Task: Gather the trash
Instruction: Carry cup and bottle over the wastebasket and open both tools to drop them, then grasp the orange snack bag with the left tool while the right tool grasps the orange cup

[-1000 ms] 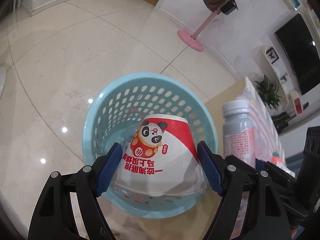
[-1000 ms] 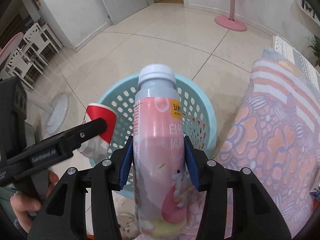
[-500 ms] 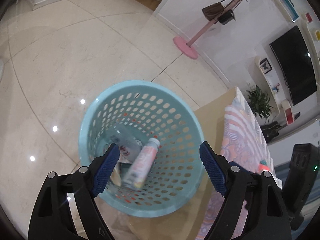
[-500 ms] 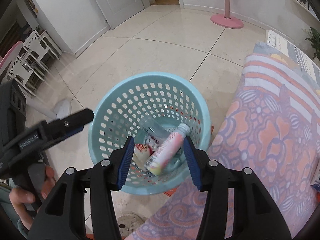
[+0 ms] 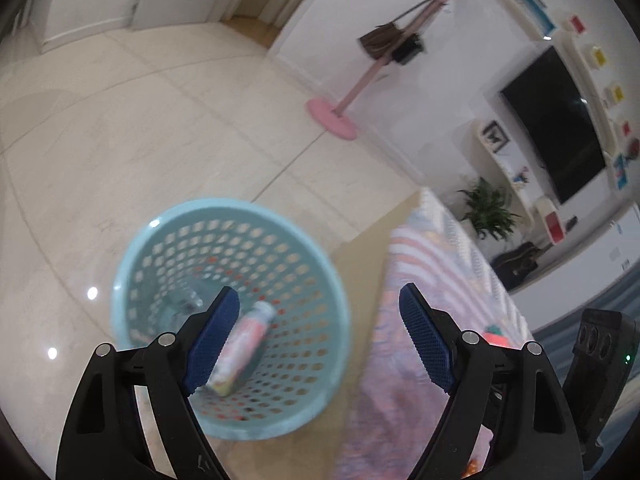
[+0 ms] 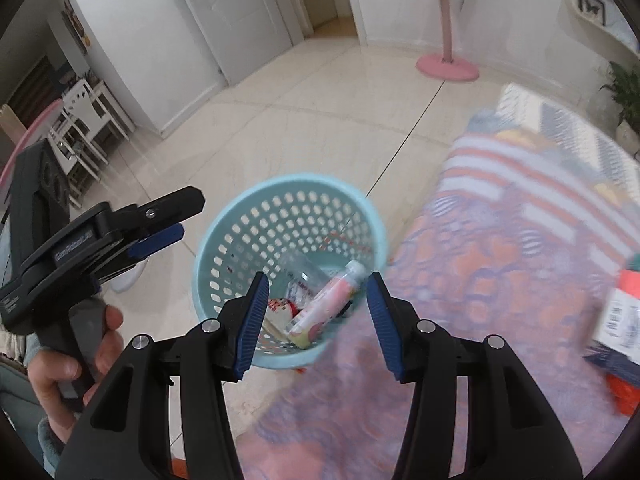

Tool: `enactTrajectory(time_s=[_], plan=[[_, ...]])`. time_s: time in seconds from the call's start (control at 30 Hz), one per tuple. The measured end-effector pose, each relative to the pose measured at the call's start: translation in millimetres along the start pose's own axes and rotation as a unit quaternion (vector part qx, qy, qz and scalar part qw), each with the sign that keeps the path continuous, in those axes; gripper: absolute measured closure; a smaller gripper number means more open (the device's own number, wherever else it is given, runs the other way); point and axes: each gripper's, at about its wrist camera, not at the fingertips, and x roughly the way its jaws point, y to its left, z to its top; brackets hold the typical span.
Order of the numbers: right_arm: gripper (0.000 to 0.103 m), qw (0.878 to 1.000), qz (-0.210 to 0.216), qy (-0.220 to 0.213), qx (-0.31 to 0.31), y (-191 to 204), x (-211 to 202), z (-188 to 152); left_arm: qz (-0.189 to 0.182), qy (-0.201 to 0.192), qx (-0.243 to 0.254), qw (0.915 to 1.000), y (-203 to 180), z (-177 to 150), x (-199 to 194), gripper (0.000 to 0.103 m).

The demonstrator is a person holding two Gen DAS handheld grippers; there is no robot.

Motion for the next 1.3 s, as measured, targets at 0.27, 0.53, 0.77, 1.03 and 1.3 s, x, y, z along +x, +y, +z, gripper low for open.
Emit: enactTrajectory(time_s=[0.27,0.53,0.77,1.03,1.3], plan=[[0.051,0.994,-0.073,-0.074,0.013,-75,-110,-47,-0.084,0.056,0.081,0.9916,-93,-57,8,0.023],[0.037,0.973,-0.187,-0.111,0.078,-185,-212,-110,-0.124,0.174,0.167,0.9625,-163,-182,2,0.015],[0.025,0.946,-0.235,-0.127,0.183,-284,-248,-151,-0.105,0.273,0.185,0.9381,-192,-271,29,0.015],[0.024,0.919,-0.148,-0.094,0.354,-385,-227,-185,-0.002,0.239,0.27,0.9326,-234,-316,38,0.008],[0.024,0.89,-0.093,-0.096,0.435,-425,-195,-177,0.067,0.198,0.365,0.9072,-256,-343,48,0.008]])
